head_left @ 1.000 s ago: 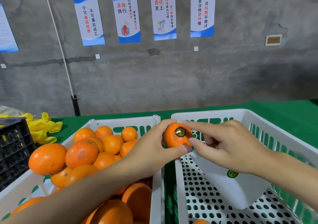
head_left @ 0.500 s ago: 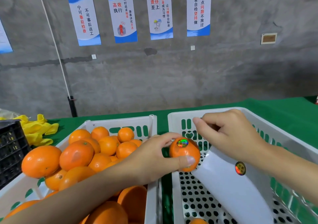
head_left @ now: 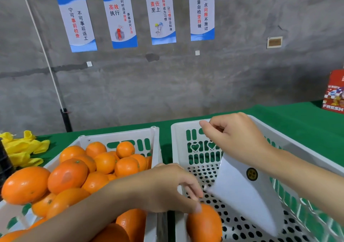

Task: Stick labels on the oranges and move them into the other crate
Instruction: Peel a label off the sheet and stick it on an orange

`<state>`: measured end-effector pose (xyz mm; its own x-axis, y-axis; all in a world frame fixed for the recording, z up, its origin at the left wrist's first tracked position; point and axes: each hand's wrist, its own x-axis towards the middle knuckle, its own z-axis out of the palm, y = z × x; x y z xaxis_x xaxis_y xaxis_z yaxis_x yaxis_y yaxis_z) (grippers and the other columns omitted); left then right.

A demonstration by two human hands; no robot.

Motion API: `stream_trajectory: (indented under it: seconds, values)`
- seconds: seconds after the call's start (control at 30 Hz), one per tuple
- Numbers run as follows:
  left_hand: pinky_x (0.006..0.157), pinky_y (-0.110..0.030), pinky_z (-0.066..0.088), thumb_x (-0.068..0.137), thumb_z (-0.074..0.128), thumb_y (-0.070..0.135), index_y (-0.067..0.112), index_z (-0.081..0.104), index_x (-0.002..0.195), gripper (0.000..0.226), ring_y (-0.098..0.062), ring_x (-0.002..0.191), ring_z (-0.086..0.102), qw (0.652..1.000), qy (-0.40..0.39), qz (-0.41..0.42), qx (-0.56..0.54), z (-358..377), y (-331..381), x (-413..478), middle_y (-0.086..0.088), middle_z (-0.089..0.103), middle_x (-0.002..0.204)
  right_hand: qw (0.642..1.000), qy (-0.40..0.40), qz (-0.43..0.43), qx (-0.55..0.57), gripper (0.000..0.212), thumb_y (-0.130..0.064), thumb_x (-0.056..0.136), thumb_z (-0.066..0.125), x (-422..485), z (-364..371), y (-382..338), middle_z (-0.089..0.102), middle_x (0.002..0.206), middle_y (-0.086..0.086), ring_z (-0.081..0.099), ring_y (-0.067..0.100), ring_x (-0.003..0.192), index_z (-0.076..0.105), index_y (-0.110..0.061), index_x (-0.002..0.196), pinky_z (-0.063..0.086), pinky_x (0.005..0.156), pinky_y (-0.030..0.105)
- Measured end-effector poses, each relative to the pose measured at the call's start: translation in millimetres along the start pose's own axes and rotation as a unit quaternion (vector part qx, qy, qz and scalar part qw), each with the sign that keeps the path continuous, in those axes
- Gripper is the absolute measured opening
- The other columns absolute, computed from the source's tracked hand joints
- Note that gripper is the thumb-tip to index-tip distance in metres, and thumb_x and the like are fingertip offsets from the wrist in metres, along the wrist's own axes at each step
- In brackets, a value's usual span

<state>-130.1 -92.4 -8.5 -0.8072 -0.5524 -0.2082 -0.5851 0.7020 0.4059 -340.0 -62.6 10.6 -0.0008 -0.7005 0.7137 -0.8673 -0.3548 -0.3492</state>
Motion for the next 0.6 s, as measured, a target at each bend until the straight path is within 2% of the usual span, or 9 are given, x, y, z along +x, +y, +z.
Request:
stream_trajectory:
  seconds: [0.1,0.13,0.2,0.27,0.3,0.37,0.47,0.53,0.6]
  values:
    - [0.091,-0.021,0.030,0.089,0.052,0.059,0.060,0.050,0.122,0.034,0.016,0.110,0.035,0.999,0.032,-0.005,0.037,4,-1,-3,0.049,0.042,0.104,1.000,-0.011,0.012,0.025,0.056,-0.041,0.097,0.051,-1,3,-1,0.035,0.043,0.002,0.047,0.022,0.048,0.036,-0.016,0.048,0.048,0.058,0.041]
    - [0.094,-0.022,0.031,0.091,0.051,0.049,0.061,0.050,0.123,0.034,0.016,0.111,0.034,0.998,0.057,-0.007,0.018,5,-2,-5,0.049,0.039,0.106,0.999,-0.018,0.020,0.036,0.056,-0.042,0.097,0.051,-2,5,-2,0.037,0.043,0.004,0.051,0.021,0.049,0.042,-0.012,0.050,0.047,0.057,0.039]
    - [0.102,-0.023,0.035,0.091,0.051,0.036,0.060,0.054,0.122,0.038,0.016,0.116,0.040,0.988,0.128,0.002,-0.087,6,-4,-7,0.045,0.045,0.115,0.996,-0.033,0.044,0.071,0.056,-0.042,0.098,0.051,-5,7,-4,0.038,0.038,-0.004,0.045,0.010,0.039,0.057,-0.001,0.060,0.037,0.048,0.031]
    - [0.112,-0.027,0.033,0.085,0.057,0.050,0.064,0.050,0.124,0.042,0.010,0.126,0.040,0.963,0.190,0.007,-0.190,6,-1,-9,0.034,0.049,0.130,0.984,-0.054,0.077,0.150,0.053,-0.041,0.098,0.053,-7,10,-7,0.037,0.035,-0.012,0.038,0.004,0.033,0.064,0.003,0.070,0.032,0.044,0.023]
    - [0.115,-0.028,0.029,0.080,0.060,0.061,0.068,0.041,0.128,0.052,0.010,0.133,0.035,0.958,0.205,0.015,-0.202,6,1,-9,0.035,0.044,0.138,0.976,-0.061,0.081,0.192,0.050,-0.042,0.097,0.055,-8,12,-10,0.036,0.038,-0.011,0.034,0.004,0.035,0.068,-0.003,0.070,0.032,0.046,0.022]
    - [0.117,-0.032,0.025,0.070,0.065,0.074,0.069,0.025,0.132,0.074,0.009,0.142,0.019,0.966,0.207,0.031,-0.154,7,5,-9,0.039,0.027,0.145,0.958,-0.087,0.068,0.264,0.042,-0.045,0.095,0.057,-10,16,-18,0.035,0.048,0.000,0.032,0.008,0.046,0.070,-0.017,0.066,0.030,0.049,0.023]
    - [0.116,-0.033,0.031,0.061,0.070,0.082,0.061,0.018,0.137,0.094,0.006,0.141,0.020,0.978,0.180,0.013,-0.110,9,8,-6,0.035,0.027,0.143,0.940,-0.109,0.051,0.320,0.042,-0.043,0.095,0.058,-14,25,-29,0.038,0.050,0.002,0.034,0.009,0.047,0.066,-0.016,0.064,0.031,0.048,0.019]
    - [0.115,-0.035,0.037,0.063,0.074,0.076,0.046,0.029,0.145,0.098,0.003,0.137,0.037,0.976,0.145,0.012,-0.163,9,7,-4,0.028,0.043,0.143,0.944,-0.084,0.039,0.316,0.045,-0.040,0.097,0.058,-16,29,-31,0.047,0.049,-0.005,0.041,0.007,0.049,0.063,-0.013,0.061,0.036,0.052,0.016]
    - [0.107,-0.041,0.047,0.076,0.075,0.060,0.031,0.057,0.133,0.066,-0.005,0.120,0.061,0.965,0.106,0.045,-0.238,9,4,-2,0.012,0.068,0.125,0.947,-0.053,0.034,0.316,0.048,-0.040,0.098,0.055,-15,30,-31,0.047,0.047,-0.009,0.042,0.003,0.048,0.062,-0.008,0.062,0.035,0.053,0.011]
